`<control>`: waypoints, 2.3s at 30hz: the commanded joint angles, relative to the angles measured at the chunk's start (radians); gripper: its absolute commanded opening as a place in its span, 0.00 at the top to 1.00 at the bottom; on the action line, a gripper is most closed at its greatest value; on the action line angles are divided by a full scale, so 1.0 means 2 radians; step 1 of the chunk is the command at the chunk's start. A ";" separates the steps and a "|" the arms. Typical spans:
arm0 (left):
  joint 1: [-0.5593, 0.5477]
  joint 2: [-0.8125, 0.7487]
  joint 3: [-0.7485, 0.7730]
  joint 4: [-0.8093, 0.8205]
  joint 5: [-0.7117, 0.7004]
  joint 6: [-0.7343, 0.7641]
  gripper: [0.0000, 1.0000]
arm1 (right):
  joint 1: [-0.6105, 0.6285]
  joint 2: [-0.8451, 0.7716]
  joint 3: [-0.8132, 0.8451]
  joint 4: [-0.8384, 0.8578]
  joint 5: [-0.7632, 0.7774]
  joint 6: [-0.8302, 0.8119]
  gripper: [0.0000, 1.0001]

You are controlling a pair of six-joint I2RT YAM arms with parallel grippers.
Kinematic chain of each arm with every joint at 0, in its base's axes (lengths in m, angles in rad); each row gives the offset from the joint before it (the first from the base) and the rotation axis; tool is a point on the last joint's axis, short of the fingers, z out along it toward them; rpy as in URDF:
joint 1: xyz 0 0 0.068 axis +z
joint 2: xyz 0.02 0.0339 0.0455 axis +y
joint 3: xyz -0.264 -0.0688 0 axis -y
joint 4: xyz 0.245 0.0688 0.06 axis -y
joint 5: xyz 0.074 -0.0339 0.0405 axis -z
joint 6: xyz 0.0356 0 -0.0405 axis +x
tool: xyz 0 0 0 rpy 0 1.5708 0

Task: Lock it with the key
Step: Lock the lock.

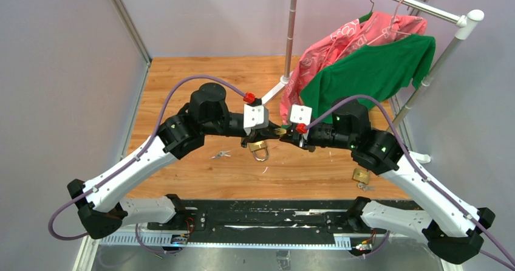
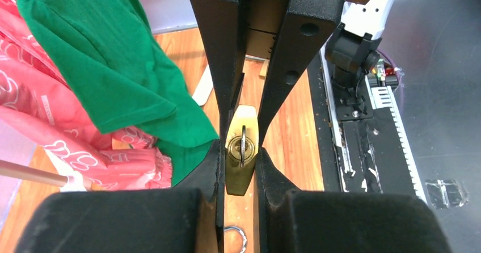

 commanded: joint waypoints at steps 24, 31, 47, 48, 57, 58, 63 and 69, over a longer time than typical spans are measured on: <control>0.072 -0.121 -0.075 0.374 -0.010 -0.372 1.00 | -0.002 -0.098 -0.108 0.374 0.034 0.366 0.23; 0.076 -0.175 -0.159 0.428 -0.071 -0.407 1.00 | -0.001 -0.050 -0.081 0.419 -0.025 0.341 0.32; 0.087 -0.184 -0.276 0.622 -0.051 -0.459 1.00 | -0.002 -0.013 -0.065 0.432 -0.063 0.305 1.00; 0.087 -0.183 -0.280 0.627 -0.057 -0.456 1.00 | -0.002 -0.013 -0.062 0.424 -0.063 0.300 1.00; 0.087 -0.175 -0.294 0.635 -0.076 -0.451 1.00 | -0.002 -0.004 -0.047 0.406 -0.088 0.287 1.00; 0.087 -0.176 -0.296 0.638 -0.078 -0.452 1.00 | -0.002 -0.001 -0.047 0.410 -0.096 0.291 1.00; 0.087 -0.158 -0.301 0.665 -0.074 -0.463 1.00 | -0.002 0.006 -0.057 0.456 -0.111 0.328 1.00; 0.086 -0.104 -0.282 0.701 -0.055 -0.495 1.00 | -0.002 -0.019 -0.072 0.483 -0.129 0.341 1.00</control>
